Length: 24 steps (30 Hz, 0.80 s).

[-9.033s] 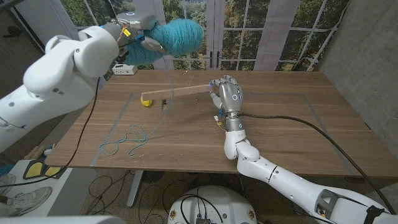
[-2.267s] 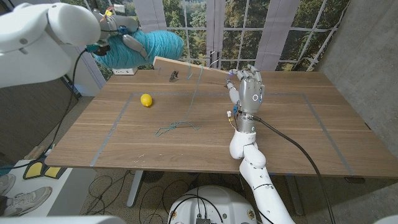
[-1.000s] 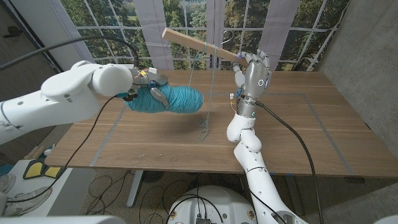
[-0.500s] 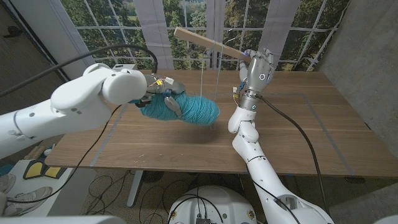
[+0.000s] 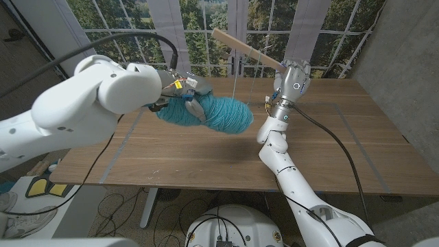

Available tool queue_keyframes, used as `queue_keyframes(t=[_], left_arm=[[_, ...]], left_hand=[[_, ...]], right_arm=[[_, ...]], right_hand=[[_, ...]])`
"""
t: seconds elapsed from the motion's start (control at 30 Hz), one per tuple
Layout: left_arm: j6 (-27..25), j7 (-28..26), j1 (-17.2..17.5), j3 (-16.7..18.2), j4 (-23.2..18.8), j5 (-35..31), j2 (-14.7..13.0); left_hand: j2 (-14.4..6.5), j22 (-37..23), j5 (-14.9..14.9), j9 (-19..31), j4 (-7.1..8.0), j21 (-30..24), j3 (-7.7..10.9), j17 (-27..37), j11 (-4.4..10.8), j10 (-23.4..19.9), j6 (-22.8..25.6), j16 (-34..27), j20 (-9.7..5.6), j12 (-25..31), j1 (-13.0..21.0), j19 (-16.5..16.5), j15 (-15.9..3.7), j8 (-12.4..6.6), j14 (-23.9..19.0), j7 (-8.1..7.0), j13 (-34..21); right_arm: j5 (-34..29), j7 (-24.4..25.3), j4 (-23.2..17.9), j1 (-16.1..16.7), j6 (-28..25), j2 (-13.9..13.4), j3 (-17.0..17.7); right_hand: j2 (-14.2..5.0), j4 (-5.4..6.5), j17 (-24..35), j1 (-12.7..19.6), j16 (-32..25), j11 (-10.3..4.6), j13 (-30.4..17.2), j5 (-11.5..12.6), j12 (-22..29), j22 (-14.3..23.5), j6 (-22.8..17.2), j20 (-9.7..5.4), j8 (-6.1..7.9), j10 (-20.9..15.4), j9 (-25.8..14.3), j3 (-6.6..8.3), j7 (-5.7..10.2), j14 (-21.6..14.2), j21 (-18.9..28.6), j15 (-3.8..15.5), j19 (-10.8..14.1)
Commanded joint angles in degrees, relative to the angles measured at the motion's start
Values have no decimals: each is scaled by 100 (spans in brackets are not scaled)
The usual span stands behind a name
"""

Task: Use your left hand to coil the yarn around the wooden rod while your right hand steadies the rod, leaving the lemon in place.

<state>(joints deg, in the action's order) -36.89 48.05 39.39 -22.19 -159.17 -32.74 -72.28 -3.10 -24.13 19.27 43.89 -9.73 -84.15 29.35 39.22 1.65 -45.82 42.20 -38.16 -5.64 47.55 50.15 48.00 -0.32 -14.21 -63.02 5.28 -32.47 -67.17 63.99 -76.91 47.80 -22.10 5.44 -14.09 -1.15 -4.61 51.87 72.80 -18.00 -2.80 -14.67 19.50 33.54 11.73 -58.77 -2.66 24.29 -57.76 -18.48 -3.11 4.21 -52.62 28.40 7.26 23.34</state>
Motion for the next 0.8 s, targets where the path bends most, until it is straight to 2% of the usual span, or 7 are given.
queue_keyframes(t=[0.03, 0.2, 0.33, 0.5, 0.63, 0.73, 0.8], left_arm=[[-570, -356, 952, 2085, -571, 636, -293], [-321, -395, 1208, 3055, -454, 1376, 82], [-700, -546, 852, 3102, -549, 1571, -292], [-655, -638, 724, 3555, -410, 2180, -114], [-216, -738, 612, 3821, -140, 2954, 295], [-263, -879, 457, 3833, -157, 3238, 106], [-692, -1065, 194, 3651, -381, 3239, -445]], left_hand=[[-573, -315, 20, 21, 1442, -87, 1507, 1398, 478, -246, 570, -988, -685, 116, 149, 17, -1137, -20, -1488, -529, -3562], [-572, -334, 14, 18, 1439, -107, 1505, 1398, 483, -246, 574, -999, -685, 128, 149, 18, -1130, -18, -1498, -522, -3577], [-578, -340, 10, 29, 1431, -114, 1505, 1387, 489, -241, 571, -1001, -685, 141, 155, 14, -1138, -21, -1510, -527, -3596], [-577, -340, 5, 40, 1428, -120, 1510, 1399, 485, -234, 567, -1013, -684, 159, 156, 2, -1139, -23, -1509, -533, -3617], [-587, -331, 4, 34, 1439, -121, 1527, 1439, 477, -247, 581, -1034, -683, 166, 152, -8, -1135, -22, -1501, -525, -3605], [-591, -335, 0, 44, 1437, -140, 1532, 1449, 467, -245, 570, -1040, -683, 183, 153, 14, -1136, -22, -1498, -511, -3618], [-593, -347, -3, 49, 1431, -154, 1532, 1441, 475, -254, 571, -1036, -684, 187, 157, 21, -1143, -24, -1500, -513, -3613]], right_arm=[[216, 1, 239, -80, -344, -159, 7], [141, 1, 220, -28, -285, -180, -4], [163, 1, 121, 59, -141, -226, -18], [160, 1, -2, 196, 40, -264, 0], [66, 1, -75, 298, 137, -219, 78], [129, 1, -164, 362, 165, -236, 76], [109, 1, -209, 408, 238, -241, 103]], right_hand=[[-767, 17, 17, 752, 12, -495, -1285, 32, 2, -3, -380, -603, 0, -559, -25, 5, 258, -68, 32, 630, -37], [-763, 21, 28, 755, 24, -499, -1292, 33, 0, -3, -390, -604, -3, -563, -27, -6, 263, -71, 41, 633, -40], [-767, 26, 38, 760, 39, -498, -1288, 36, -8, -4, -390, -603, -11, -571, -26, -14, 258, -72, 51, 629, -45], [-764, 31, 56, 766, 47, -502, -1306, 38, -8, -6, -406, -604, -18, -571, -19, -27, 261, -84, 63, 627, -50], [-771, 39, 65, 768, 61, -503, -1302, 41, -16, -7, -397, -602, -20, -579, -35, -35, 269, -89, 72, 628, -53], [-772, 38, 69, 774, 66, -512, -1313, 42, -18, -8, -393, -604, -24, -568, -36, -37, 276, -91, 76, 633, -56], [-771, 37, 74, 781, 71, -512, -1309, 44, -22, -8, -403, -603, -26, -572, -32, -39, 267, -93, 81, 634, -55]])
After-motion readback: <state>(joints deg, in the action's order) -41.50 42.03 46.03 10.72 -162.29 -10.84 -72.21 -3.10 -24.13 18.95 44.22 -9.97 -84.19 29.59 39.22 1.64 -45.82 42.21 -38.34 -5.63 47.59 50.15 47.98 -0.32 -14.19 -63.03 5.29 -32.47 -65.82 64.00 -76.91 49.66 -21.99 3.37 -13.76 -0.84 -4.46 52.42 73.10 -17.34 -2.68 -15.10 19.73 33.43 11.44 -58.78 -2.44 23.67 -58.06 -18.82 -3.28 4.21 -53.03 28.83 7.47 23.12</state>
